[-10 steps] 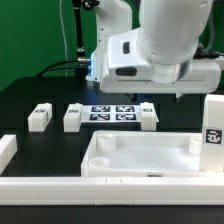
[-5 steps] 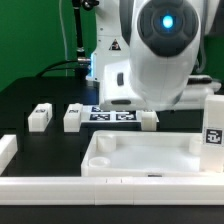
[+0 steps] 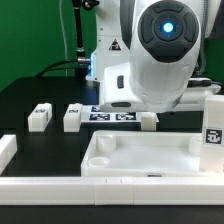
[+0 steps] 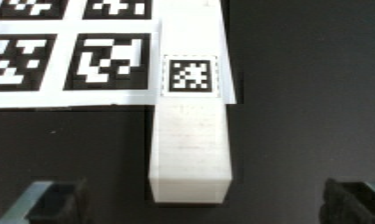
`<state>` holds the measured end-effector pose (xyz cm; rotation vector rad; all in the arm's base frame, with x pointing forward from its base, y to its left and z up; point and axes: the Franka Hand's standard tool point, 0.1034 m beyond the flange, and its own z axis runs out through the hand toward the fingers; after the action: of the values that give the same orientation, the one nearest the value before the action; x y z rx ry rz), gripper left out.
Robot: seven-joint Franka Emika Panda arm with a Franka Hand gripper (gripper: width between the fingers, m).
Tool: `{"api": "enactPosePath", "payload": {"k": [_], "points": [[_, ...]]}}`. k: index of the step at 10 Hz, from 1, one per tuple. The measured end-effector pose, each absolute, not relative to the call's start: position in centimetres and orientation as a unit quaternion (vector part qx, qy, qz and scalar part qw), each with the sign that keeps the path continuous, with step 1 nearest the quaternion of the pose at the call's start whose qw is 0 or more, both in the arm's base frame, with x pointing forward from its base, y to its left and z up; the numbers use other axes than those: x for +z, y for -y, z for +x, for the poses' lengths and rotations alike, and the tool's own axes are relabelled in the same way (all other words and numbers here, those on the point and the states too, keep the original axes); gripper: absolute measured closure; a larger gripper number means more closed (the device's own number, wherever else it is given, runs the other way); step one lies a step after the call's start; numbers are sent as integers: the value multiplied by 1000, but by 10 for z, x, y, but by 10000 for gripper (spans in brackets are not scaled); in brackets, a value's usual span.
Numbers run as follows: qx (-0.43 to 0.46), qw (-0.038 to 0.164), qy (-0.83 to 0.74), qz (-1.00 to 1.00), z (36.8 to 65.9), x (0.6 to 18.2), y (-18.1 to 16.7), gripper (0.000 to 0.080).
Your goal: Assemble desk
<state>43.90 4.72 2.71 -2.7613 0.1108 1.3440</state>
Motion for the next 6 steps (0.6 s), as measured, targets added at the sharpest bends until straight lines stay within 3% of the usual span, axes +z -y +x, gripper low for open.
{"api": "enactPosePath", "payload": {"k": [3, 6], "points": [[446, 27, -37, -894, 405, 8, -60, 150], [447, 27, -38, -893, 405, 7, -59, 150]]}}
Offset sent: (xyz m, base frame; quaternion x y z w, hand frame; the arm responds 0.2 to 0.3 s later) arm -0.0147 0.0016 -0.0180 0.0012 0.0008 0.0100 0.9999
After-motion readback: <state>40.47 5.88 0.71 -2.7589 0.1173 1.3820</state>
